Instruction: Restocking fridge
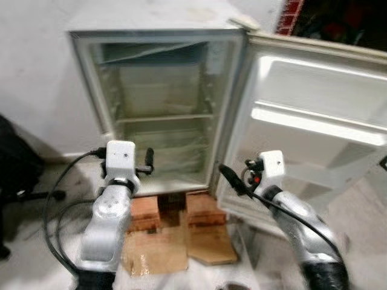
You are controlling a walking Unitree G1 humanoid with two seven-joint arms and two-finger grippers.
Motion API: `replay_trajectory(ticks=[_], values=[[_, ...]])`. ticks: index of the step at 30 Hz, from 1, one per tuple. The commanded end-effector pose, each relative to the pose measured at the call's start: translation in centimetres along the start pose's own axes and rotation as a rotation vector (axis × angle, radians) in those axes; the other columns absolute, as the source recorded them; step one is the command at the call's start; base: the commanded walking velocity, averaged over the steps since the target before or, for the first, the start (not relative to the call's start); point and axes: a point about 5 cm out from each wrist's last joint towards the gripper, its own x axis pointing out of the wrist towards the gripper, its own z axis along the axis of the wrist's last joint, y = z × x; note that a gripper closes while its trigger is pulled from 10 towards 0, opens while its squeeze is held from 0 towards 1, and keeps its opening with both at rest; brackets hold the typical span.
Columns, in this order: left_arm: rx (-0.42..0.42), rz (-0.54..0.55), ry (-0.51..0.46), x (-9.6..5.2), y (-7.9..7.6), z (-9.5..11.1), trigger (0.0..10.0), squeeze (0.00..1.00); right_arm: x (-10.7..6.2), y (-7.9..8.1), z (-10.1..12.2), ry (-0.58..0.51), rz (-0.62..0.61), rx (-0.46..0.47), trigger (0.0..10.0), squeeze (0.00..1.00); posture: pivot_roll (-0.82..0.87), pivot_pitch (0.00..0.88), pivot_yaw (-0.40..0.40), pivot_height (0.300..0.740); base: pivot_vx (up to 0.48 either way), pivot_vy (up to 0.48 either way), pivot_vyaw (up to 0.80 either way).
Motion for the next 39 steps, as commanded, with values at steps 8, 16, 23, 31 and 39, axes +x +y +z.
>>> replay_trajectory(ticks=[8,16,23,31,39], values=[[0.009,0.000,0.016,-0.1,0.4,0.0,10.0,0.00,-0.9,-2.6,-1.6,0.223,0.030,-0.025,10.0,0.00,0.04,0.000,-0.012,0.740,0.065,-0.449,0.00],[-0.004,-0.009,0.040,-0.2,0.2,-0.4,10.0,0.00,-2.3,-5.2,-2.6,0.310,0.015,-0.035,10.0,0.00,0.03,0.000,-0.017,0.740,0.000,-0.475,0.00],[0.024,-0.028,0.038,-0.3,0.1,-0.4,10.0,0.00,-3.1,-6.3,-3.3,0.372,0.064,-0.058,10.0,0.00,0.04,0.000,-0.016,0.740,0.000,-0.458,0.00],[0.019,-0.001,0.042,-0.2,0.8,-0.5,10.0,0.00,-1.9,-9.8,-0.5,0.280,-0.199,-0.197,10.0,0.00,0.04,0.000,-0.013,0.740,0.000,-0.480,0.00],[-0.035,0.064,0.055,-0.2,1.3,-0.7,10.0,0.00,0.7,-8.5,3.4,0.032,-0.275,-0.155,10.0,0.00,0.04,0.000,-0.016,0.740,0.000,-0.180,0.00]])
